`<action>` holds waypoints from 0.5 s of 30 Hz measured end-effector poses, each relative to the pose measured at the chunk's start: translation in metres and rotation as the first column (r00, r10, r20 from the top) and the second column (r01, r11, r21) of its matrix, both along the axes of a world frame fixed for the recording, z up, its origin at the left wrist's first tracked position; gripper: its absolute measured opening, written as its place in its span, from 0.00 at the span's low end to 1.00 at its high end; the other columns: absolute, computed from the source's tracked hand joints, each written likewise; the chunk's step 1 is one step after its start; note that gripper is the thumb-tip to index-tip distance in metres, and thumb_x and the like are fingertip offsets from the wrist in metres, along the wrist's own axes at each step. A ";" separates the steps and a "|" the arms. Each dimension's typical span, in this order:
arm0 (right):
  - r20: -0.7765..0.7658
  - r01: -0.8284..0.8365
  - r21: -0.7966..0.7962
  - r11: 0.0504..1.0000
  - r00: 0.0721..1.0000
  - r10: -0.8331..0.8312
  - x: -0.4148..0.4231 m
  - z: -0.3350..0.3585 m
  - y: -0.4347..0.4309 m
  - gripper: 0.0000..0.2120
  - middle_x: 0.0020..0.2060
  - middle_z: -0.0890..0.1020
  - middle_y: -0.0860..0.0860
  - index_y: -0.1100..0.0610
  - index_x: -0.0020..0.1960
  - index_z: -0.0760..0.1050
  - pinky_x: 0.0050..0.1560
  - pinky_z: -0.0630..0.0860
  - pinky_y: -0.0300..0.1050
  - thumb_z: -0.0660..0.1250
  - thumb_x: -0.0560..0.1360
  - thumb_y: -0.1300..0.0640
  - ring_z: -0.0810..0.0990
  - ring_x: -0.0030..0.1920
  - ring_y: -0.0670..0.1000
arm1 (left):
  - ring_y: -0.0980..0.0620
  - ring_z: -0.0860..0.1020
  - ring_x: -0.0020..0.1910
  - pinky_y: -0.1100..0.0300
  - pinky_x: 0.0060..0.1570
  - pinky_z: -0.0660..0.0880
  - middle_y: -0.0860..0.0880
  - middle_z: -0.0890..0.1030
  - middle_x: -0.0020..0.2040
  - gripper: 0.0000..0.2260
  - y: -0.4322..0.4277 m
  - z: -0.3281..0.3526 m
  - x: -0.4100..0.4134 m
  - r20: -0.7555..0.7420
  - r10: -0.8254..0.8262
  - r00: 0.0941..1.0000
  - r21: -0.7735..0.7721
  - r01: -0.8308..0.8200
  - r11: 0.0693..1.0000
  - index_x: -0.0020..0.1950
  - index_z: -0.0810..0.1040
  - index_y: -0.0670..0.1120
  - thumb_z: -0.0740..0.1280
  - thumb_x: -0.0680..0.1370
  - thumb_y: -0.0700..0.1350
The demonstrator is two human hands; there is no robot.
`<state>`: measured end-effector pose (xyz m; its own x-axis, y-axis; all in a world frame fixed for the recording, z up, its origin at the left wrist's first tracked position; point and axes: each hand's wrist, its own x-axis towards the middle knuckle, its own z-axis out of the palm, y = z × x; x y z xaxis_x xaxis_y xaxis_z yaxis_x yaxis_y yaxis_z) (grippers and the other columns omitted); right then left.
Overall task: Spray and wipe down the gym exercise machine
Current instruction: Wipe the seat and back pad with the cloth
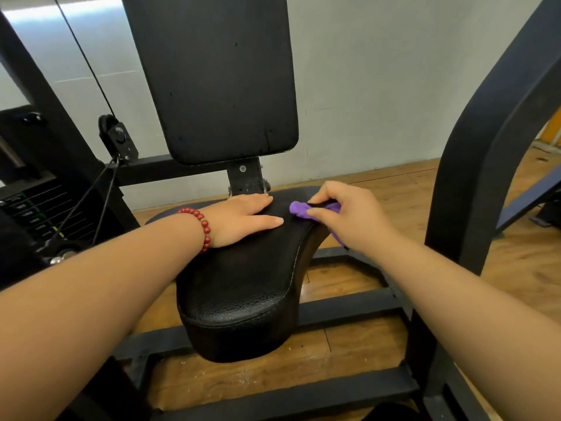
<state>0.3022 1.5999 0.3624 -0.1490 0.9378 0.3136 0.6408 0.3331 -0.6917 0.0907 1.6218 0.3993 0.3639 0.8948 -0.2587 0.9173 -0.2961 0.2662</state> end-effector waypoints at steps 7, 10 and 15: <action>0.077 0.218 -0.118 0.969 0.975 -0.210 -0.008 0.005 0.050 0.02 0.49 0.79 0.51 0.53 0.50 0.75 0.39 0.68 0.39 0.67 0.79 0.54 0.72 0.42 0.46 | 0.53 0.51 0.78 0.56 0.75 0.49 0.54 0.53 0.80 0.30 -0.001 0.002 0.001 -0.003 -0.015 1.000 -0.004 0.015 1.000 0.80 0.52 0.51 0.54 0.81 0.61; 0.089 0.107 -0.064 0.992 0.991 -0.101 -0.022 0.006 0.023 0.03 0.49 0.78 0.47 0.48 0.48 0.74 0.47 0.70 0.40 0.69 0.77 0.53 0.75 0.49 0.47 | 0.52 0.50 0.78 0.55 0.75 0.49 0.53 0.52 0.80 0.31 -0.001 0.002 0.000 -0.017 -0.025 1.000 -0.010 0.025 1.000 0.80 0.50 0.52 0.54 0.81 0.62; 0.135 0.100 -0.080 0.992 0.987 -0.089 -0.011 0.008 0.034 0.03 0.48 0.78 0.47 0.48 0.47 0.74 0.43 0.71 0.39 0.68 0.78 0.53 0.75 0.47 0.46 | 0.52 0.49 0.79 0.54 0.75 0.49 0.54 0.51 0.80 0.32 0.000 0.003 0.000 -0.015 -0.020 1.000 -0.021 0.020 1.000 0.80 0.50 0.52 0.54 0.80 0.63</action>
<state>0.2916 1.6343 0.3708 -0.0927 0.9723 0.2145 0.7537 0.2093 -0.6230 0.0903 1.6222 0.4025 0.3775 0.8818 -0.2826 0.9153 -0.3090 0.2585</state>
